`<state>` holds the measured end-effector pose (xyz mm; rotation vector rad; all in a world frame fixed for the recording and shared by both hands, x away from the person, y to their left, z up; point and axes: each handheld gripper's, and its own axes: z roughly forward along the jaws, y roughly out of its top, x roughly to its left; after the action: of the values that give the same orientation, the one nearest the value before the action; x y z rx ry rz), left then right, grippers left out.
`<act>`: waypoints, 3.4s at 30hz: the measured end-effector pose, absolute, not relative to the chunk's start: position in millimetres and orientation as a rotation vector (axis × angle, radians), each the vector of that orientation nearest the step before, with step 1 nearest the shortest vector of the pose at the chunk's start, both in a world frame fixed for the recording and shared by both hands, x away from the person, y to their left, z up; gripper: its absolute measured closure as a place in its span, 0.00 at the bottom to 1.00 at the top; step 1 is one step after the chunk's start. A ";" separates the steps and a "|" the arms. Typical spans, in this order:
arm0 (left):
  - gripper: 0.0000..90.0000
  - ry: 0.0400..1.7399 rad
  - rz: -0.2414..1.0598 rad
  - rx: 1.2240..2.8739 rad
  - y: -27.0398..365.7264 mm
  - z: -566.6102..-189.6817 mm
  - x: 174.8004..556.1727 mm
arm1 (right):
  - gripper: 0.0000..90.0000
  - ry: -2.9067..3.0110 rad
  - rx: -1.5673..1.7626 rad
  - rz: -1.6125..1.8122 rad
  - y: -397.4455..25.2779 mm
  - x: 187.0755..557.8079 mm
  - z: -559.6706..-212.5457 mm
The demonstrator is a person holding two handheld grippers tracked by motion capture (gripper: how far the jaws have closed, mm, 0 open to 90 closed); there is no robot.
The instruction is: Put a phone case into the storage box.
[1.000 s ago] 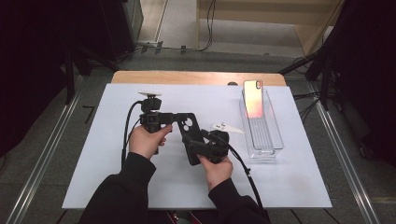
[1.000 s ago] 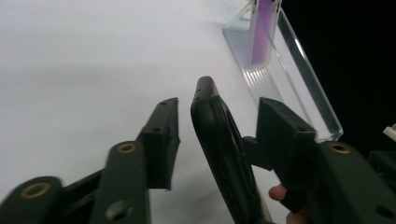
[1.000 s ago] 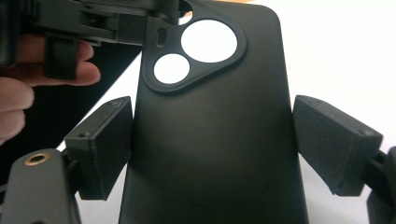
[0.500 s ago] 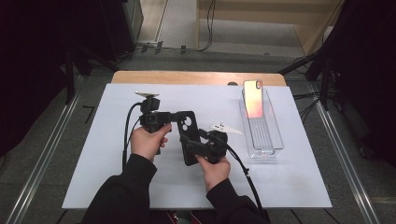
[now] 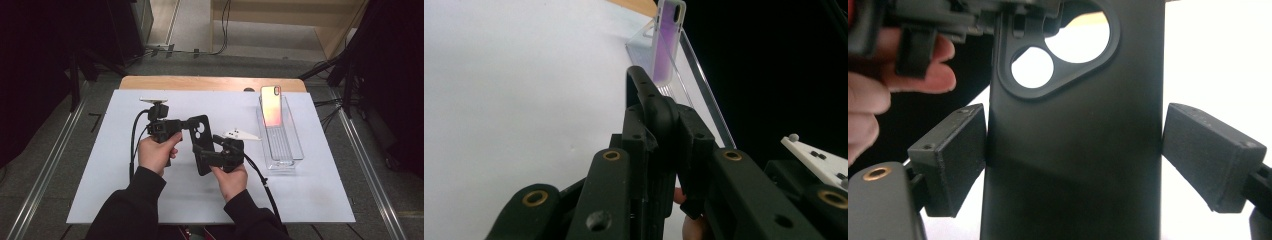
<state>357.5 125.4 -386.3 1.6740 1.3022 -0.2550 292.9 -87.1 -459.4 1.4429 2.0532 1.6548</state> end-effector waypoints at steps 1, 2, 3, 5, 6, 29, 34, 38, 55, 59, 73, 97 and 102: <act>0.87 1.302 -0.255 1.674 125.4 -386.3 357.5 | 0.01 2.077 1.426 1.644 -87.1 294.3 -458.4; 0.87 1.300 -0.249 1.668 125.5 -385.1 357.0 | 0.00 2.107 1.424 1.615 -86.9 295.7 -457.4; 0.87 1.297 -0.247 1.672 125.8 -384.0 356.8 | 0.00 2.138 1.419 1.593 -87.6 296.3 -456.6; 0.87 1.288 -0.234 1.674 126.0 -382.2 355.9 | 0.00 2.159 1.419 1.586 -88.5 297.2 -456.4; 0.87 1.284 -0.227 1.681 126.0 -381.6 355.6 | 0.00 2.186 1.417 1.568 -91.5 297.4 -455.3; 0.87 1.037 0.072 1.749 120.7 -400.2 331.0 | 0.00 2.395 1.267 1.460 -128.7 289.9 -453.8; 0.87 0.998 0.094 1.725 122.2 -406.3 325.7 | 0.00 2.388 1.230 1.474 -130.4 289.2 -453.4; 0.87 0.971 0.106 1.710 121.4 -405.3 321.1 | 0.00 2.382 1.208 1.492 -131.9 289.9 -451.2; 0.87 0.940 0.063 1.695 106.5 -401.4 307.8 | 0.00 2.349 1.178 1.535 -128.9 293.4 -431.7; 0.87 0.933 0.056 1.700 102.4 -400.6 304.2 | 0.00 2.327 1.203 1.502 -125.1 295.2 -428.5; 0.86 0.930 0.025 1.692 91.7 -399.3 292.9 | 0.00 2.310 1.204 1.483 -113.8 296.2 -424.7; 0.56 0.982 -0.085 1.685 100.3 -388.8 296.0 | 0.13 2.362 1.229 1.454 -118.1 301.6 -425.5; 0.49 1.017 -0.162 1.673 109.3 -387.2 302.3 | 0.13 2.353 1.243 1.432 -122.0 304.1 -427.8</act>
<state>302.3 109.3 -387.2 1.6725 1.0166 -0.1616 304.1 -122.0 -427.8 1.2430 2.3528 1.4321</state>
